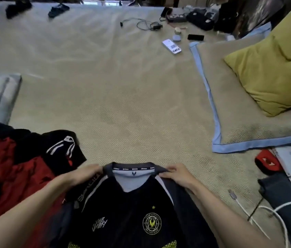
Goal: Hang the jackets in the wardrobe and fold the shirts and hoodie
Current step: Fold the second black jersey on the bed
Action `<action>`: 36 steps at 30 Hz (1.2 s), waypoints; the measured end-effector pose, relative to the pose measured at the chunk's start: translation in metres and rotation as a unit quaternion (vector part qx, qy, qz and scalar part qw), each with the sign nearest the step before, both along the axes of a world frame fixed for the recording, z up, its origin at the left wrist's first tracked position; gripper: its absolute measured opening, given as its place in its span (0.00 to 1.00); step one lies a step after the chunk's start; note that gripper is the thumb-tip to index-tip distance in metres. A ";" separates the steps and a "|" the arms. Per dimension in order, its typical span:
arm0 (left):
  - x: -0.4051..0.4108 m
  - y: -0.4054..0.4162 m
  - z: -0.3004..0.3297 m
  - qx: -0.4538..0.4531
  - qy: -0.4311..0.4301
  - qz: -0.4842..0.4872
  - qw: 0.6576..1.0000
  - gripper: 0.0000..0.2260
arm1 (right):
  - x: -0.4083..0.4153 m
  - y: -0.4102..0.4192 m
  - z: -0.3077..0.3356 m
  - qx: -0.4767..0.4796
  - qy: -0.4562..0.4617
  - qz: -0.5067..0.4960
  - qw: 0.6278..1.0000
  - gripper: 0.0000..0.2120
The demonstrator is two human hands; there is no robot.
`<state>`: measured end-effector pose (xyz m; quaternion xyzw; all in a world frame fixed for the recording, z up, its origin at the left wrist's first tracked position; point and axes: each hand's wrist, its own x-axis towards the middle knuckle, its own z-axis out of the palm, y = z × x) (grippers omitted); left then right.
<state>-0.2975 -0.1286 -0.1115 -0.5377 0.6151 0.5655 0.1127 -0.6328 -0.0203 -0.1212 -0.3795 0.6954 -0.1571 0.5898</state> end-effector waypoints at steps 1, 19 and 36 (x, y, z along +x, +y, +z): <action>-0.003 -0.015 -0.010 -0.024 -0.001 0.014 1.000 0.10 | -0.003 -0.018 -0.013 -0.005 0.010 -0.018 1.000 0.03; -0.038 -0.238 -0.148 -0.326 -0.098 0.035 0.940 0.10 | -0.038 -0.242 -0.136 -0.159 0.213 -0.043 0.963 0.25; -0.202 -0.025 -0.176 -0.418 -0.118 -0.269 0.860 0.35 | -0.152 -0.126 -0.069 0.096 0.030 0.051 0.994 0.11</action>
